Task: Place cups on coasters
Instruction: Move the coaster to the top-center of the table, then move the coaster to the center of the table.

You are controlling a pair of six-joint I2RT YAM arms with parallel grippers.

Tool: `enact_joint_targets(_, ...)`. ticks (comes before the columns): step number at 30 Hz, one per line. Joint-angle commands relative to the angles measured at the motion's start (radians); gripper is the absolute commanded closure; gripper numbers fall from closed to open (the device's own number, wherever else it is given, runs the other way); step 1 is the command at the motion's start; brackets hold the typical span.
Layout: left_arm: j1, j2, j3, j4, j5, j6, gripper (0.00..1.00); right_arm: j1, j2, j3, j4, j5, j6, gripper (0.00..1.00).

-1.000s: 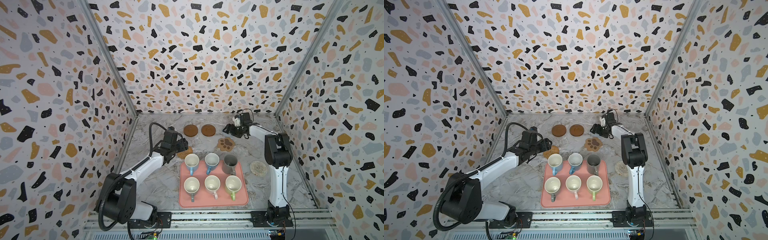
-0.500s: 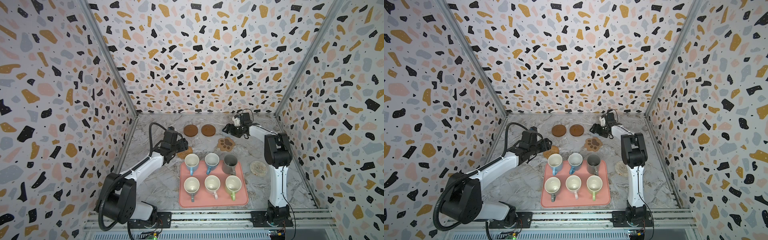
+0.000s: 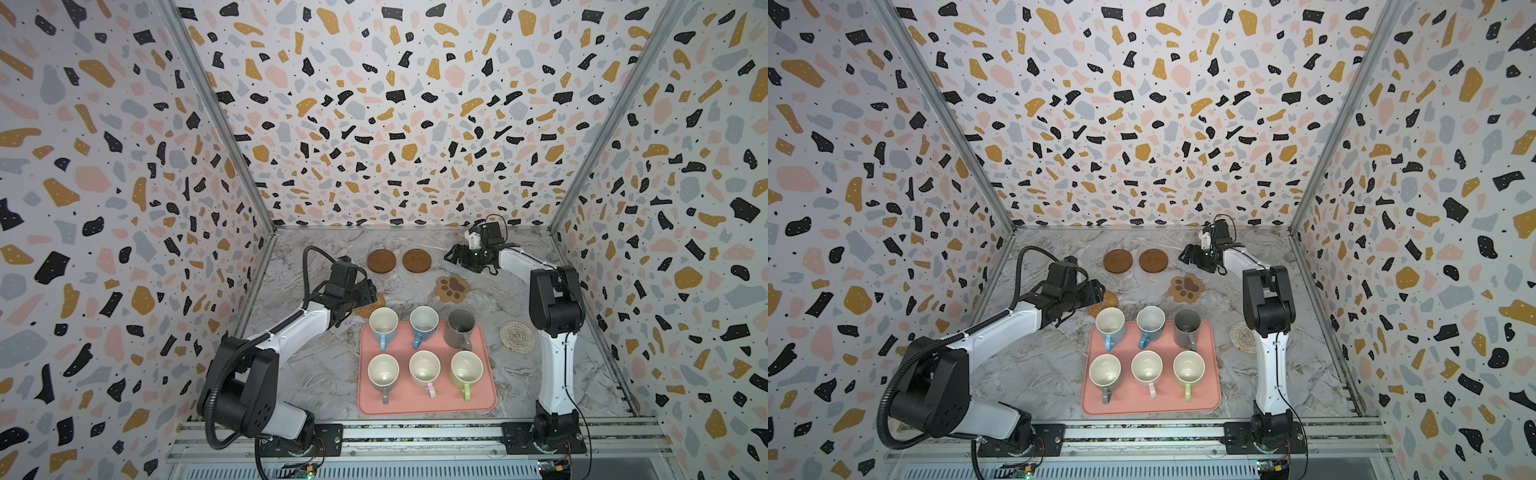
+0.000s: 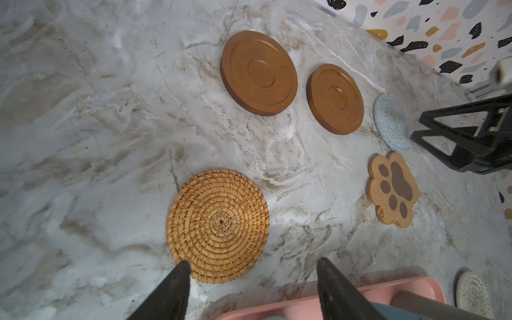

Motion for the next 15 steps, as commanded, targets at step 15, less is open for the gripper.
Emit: enact_joint_targets(15,-0.033,0.214,0.04,0.104,0.063,-0.002,0.27,-0.049,-0.313,-0.194,-0.005,0.001,-0.038,0.13)
